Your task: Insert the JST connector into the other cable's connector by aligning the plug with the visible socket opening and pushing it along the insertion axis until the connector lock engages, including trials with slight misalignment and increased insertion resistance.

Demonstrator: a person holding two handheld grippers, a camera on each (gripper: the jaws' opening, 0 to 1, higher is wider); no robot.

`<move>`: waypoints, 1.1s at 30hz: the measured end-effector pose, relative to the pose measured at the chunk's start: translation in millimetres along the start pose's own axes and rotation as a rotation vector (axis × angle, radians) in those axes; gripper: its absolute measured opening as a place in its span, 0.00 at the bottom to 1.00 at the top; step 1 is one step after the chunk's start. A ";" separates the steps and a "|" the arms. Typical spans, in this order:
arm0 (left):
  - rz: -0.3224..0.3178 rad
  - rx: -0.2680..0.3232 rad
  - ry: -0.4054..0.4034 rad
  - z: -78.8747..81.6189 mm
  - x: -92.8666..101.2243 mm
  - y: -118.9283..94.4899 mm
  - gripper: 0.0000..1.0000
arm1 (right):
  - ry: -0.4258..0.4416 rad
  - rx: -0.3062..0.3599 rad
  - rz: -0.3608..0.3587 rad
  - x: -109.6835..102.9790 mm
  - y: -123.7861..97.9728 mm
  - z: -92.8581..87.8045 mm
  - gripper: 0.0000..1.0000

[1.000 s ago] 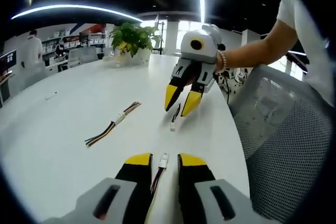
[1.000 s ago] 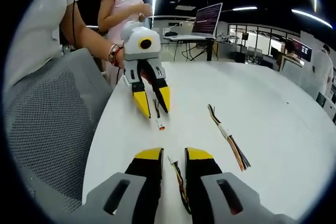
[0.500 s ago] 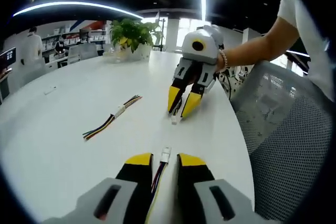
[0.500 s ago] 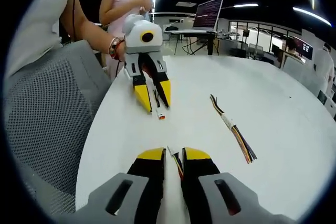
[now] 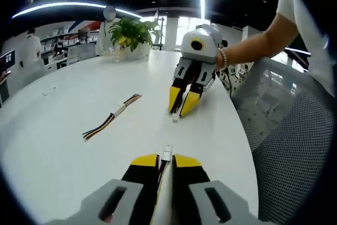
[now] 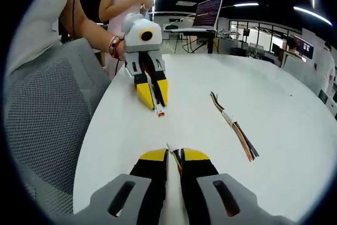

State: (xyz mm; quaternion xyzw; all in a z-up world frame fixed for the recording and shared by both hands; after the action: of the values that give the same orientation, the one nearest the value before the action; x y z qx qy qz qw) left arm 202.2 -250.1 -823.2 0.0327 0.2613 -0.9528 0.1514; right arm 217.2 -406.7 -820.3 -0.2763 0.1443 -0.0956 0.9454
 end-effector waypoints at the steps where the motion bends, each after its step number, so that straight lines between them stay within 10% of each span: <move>1: -0.001 0.000 0.001 -0.1 -0.3 0.1 0.03 | -0.002 -0.001 0.000 -0.2 0.2 0.1 0.07; 33: -0.009 0.012 0.001 -0.2 -2.2 0.4 0.01 | -0.015 0.050 -0.017 1.6 3.9 -1.0 0.02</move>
State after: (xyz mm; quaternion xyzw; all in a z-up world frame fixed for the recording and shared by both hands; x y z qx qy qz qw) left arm 204.4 -249.7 -823.3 0.0328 0.2558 -0.9550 0.1467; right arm 218.7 -404.3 -823.6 -0.2543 0.1325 -0.1054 0.9522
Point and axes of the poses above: the point that each gripper's makers call its tool centre point, and the gripper's own axes: y roughly forward along the fingers, x roughly to its right, z roughly out of its top, the point moved 5 cm from there along -y, roughly backward along the fingers, and after that the axes turned 14 degrees about y, right-handed, at the moved point
